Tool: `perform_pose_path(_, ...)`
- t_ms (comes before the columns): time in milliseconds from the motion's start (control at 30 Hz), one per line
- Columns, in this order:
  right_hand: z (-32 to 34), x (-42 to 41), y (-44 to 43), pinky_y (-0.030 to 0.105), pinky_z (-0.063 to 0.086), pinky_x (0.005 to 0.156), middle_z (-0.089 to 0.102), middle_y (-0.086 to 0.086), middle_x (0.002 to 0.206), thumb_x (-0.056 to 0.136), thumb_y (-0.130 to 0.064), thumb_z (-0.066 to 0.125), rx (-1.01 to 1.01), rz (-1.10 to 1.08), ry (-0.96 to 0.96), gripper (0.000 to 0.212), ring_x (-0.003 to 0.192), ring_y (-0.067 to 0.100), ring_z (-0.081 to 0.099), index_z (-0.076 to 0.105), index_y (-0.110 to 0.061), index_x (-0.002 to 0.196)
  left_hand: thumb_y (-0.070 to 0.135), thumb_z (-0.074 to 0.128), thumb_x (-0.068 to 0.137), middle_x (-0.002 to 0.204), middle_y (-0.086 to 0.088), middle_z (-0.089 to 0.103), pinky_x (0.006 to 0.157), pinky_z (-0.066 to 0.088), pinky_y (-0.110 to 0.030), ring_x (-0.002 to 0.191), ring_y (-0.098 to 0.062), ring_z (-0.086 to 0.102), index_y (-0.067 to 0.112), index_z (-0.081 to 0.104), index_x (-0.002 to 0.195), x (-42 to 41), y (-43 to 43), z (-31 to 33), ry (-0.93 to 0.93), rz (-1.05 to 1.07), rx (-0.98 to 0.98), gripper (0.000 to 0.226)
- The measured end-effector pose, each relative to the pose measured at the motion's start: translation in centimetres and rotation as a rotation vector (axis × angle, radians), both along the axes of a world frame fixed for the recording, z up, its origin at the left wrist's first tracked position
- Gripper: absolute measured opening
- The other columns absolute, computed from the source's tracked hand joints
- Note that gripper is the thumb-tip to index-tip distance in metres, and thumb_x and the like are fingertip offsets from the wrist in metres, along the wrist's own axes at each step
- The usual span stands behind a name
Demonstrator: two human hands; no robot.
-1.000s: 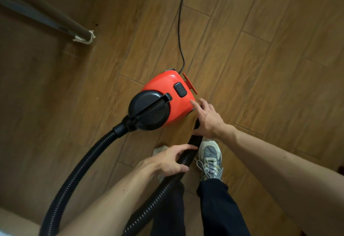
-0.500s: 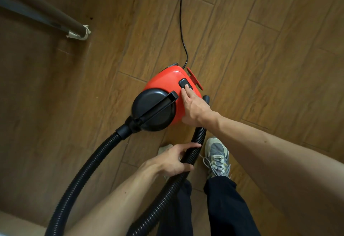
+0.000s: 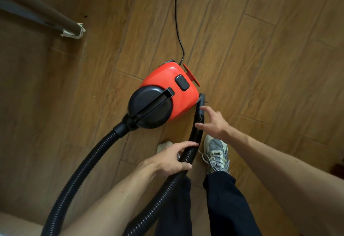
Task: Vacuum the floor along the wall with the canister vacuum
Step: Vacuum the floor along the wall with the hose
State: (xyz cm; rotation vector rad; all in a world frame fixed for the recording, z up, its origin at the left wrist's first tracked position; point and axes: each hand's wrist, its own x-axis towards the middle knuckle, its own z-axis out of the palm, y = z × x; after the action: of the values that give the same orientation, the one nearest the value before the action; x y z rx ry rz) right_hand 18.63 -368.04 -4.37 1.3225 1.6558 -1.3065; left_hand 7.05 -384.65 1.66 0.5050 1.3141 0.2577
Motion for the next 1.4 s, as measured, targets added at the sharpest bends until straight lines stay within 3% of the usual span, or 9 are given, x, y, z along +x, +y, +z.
perform_pose_path(167,0.5,2.8,-3.6,0.040,0.057,0.075,0.062,0.010,0.100,0.090,-0.016,0.070,-0.346,-0.448,0.071,0.064,0.083,0.019,0.063,0.039,-0.038,0.141,0.023,0.072,0.089,0.118,-0.002,0.054,0.093,0.054,-0.035,0.107,-0.017,0.060,0.049,0.041,0.142,0.3,-0.4,-0.1,-0.043,-0.020,-0.030,0.067)
perform_pose_path(267,0.8,3.4,-4.7,0.035,0.058,0.065,0.061,0.015,0.095,0.087,-0.007,0.072,-0.378,-0.556,0.100,0.066,0.076,0.021,0.063,0.042,-0.033,0.141,0.021,0.073,0.088,0.121,0.000,0.053,0.094,0.052,-0.029,0.111,-0.016,0.059,0.048,0.039,0.144,0.3,-0.9,0.1,-0.084,-0.051,-0.042,0.070)
perform_pose_path(333,0.9,3.7,-5.3,0.030,0.055,0.059,0.060,0.016,0.089,0.085,-0.005,0.074,-0.349,-0.582,0.130,0.068,0.070,0.021,0.061,0.044,-0.030,0.140,0.016,0.072,0.089,0.118,0.002,0.052,0.083,0.053,-0.019,0.098,-0.007,0.062,0.044,0.036,0.147,0.3,-1.1,0.7,-0.107,-0.059,-0.051,0.074)
perform_pose_path(433,1.0,4.2,-6.0,0.040,0.059,0.070,0.057,0.019,0.094,0.083,0.000,0.074,-0.295,-0.637,0.177,0.070,0.080,0.026,0.064,0.045,-0.028,0.140,0.007,0.069,0.090,0.120,0.000,0.049,0.066,0.052,-0.014,0.075,-0.002,0.060,0.040,0.030,0.151,0.6,-1.3,1.3,-0.110,-0.085,-0.055,0.080)
perform_pose_path(567,1.1,5.0,-6.7,0.040,0.061,0.073,0.058,0.014,0.092,0.084,0.002,0.073,-0.204,-0.680,0.232,0.070,0.080,0.023,0.065,0.043,-0.028,0.140,0.004,0.067,0.090,0.129,-0.003,0.045,0.067,0.052,-0.012,0.083,-0.006,0.059,0.044,0.029,0.150,1.3,-1.6,1.7,-0.031,-0.119,-0.054,0.082)
perform_pose_path(700,0.6,6.7,-7.5,0.037,0.058,0.079,0.058,0.011,0.097,0.085,-0.003,0.072,-0.059,-0.662,0.241,0.069,0.085,0.017,0.061,0.037,-0.032,0.137,0.008,0.067,0.086,0.131,-0.005,0.053,0.087,0.048,-0.025,0.108,-0.019,0.058,0.049,0.031,0.147,3.3,-1.6,0.9,0.158,-0.237,-0.012,0.081)
perform_pose_path(1100,-5.3,14.2,-11.1,0.052,0.054,0.092,0.058,0.005,0.099,0.085,-0.001,0.069,-0.096,-0.644,0.211,0.066,0.098,0.025,0.063,0.033,-0.035,0.129,0.013,0.064,0.086,0.121,0.002,0.052,0.090,0.047,-0.042,0.113,-0.025,0.055,0.057,0.025,0.143,11.5,-5.2,-4.9,0.409,-0.519,0.085,0.082)
perform_pose_path(1200,-7.4,15.4,-11.8,0.051,0.054,0.092,0.056,0.003,0.097,0.085,0.001,0.069,-0.089,-0.669,0.179,0.068,0.094,0.022,0.062,0.032,-0.036,0.127,0.017,0.063,0.091,0.105,0.002,0.043,0.078,0.044,-0.037,0.103,-0.026,0.056,0.056,0.021,0.146,12.8,-6.1,-7.5,0.485,-0.603,0.153,0.079)
perform_pose_path(1400,-11.3,16.8,-14.0,0.035,0.056,0.078,0.055,0.001,0.094,0.084,0.003,0.067,-0.041,-0.653,0.137,0.068,0.086,0.018,0.061,0.031,-0.031,0.130,0.020,0.060,0.095,0.115,-0.002,0.045,0.072,0.043,-0.037,0.098,-0.026,0.056,0.055,0.017,0.147,15.0,-8.9,-12.2,0.587,-0.617,0.202,0.076)
